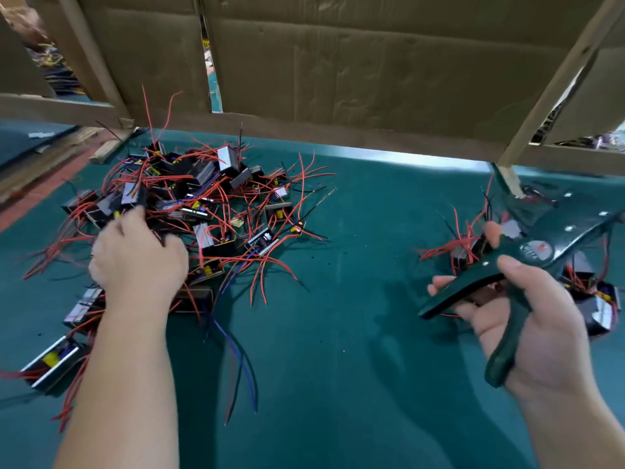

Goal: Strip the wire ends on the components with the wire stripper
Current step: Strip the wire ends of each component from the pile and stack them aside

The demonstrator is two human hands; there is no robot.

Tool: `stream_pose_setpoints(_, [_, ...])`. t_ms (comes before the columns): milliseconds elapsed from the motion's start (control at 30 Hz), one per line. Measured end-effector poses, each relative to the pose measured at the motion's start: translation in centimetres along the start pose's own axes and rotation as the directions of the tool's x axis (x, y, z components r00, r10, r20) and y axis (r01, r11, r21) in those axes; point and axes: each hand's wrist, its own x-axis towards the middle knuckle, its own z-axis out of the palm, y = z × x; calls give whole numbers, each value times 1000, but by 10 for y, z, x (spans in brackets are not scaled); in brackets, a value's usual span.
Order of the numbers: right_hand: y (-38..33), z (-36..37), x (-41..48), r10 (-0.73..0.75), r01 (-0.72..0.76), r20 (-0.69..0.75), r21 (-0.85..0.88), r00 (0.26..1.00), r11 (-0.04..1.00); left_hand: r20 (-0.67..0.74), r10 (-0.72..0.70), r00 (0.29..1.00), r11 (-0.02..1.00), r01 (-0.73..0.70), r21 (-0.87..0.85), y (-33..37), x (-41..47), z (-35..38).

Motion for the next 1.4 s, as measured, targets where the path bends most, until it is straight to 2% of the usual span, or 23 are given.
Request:
stream_pose_setpoints(67, [0,-3,1,-19,18,-43,-14,999,1000,92,-35,995,990,21,142,-2,0,7])
stream_pose_setpoints(167, [1,-3,0,-68,67,-55,-31,996,997,36,-18,999,981,11,195,0,0,11])
stream_pose_setpoints(233, [2,-1,-2,-99,98,-38,-19,994,995,-26,1,1000,991,3,132,0,-1,12])
stream_pose_setpoints(333, [6,-1,-3,-108,108,16,15,994,994,-112,178,978,969,-194,-154,-1,-2,12])
stream_pose_setpoints(400, [9,0,-4,-108,108,51,17,993,994,-255,282,925,874,-357,-329,5,-6,4])
stream_pose_setpoints(467, [11,1,-6,-135,134,92,23,987,991,-411,333,849,725,-509,-464,15,-12,-2])
stream_pose_setpoints(533, [13,1,-8,-167,164,113,28,979,986,-499,333,800,592,-589,-550,24,-21,-5])
stream_pose_setpoints(567, [14,2,-10,-174,170,123,38,977,985,-499,326,803,546,-591,-594,30,-28,-7])
stream_pose_setpoints(633, [15,3,-13,-171,164,140,60,975,985,-413,281,867,458,-499,-736,43,-41,-9])
stream_pose_setpoints(667, [16,4,-13,-157,148,149,70,976,986,-305,246,920,371,-380,-847,49,-47,-12])
stream_pose_setpoints(700, [16,5,-14,-133,122,158,81,978,989,-153,227,962,234,-206,-950,55,-51,-15])
stream_pose_setpoints(733, [16,7,-14,-111,97,165,91,980,991,12,250,968,74,-6,-997,59,-54,-18])
stream_pose_setpoints(767, [16,8,-14,-96,78,175,104,980,992,147,301,942,-63,174,-983,61,-54,-18])
stream_pose_setpoints(800, [15,8,-15,-70,49,184,116,980,992,232,339,912,-133,291,-947,61,-54,-19])
stream_pose_setpoints(833, [14,8,-14,-35,11,185,124,982,992,280,339,898,-129,339,-932,61,-54,-20])
stream_pose_setpoints(933, [11,11,-14,54,-86,220,140,974,986,354,202,913,59,350,-935,63,-56,-20])
stream_pose_setpoints(1033, [11,14,-15,81,-117,220,156,972,981,451,114,885,160,432,-888,66,-58,-16])
stream_pose_setpoints(1167, [11,18,-16,96,-131,222,152,970,980,570,170,804,80,566,-821,71,-63,-13])
stream_pose_setpoints(1400, [13,14,-15,128,-171,226,182,966,968,632,319,707,8,664,-747,69,-64,-7])
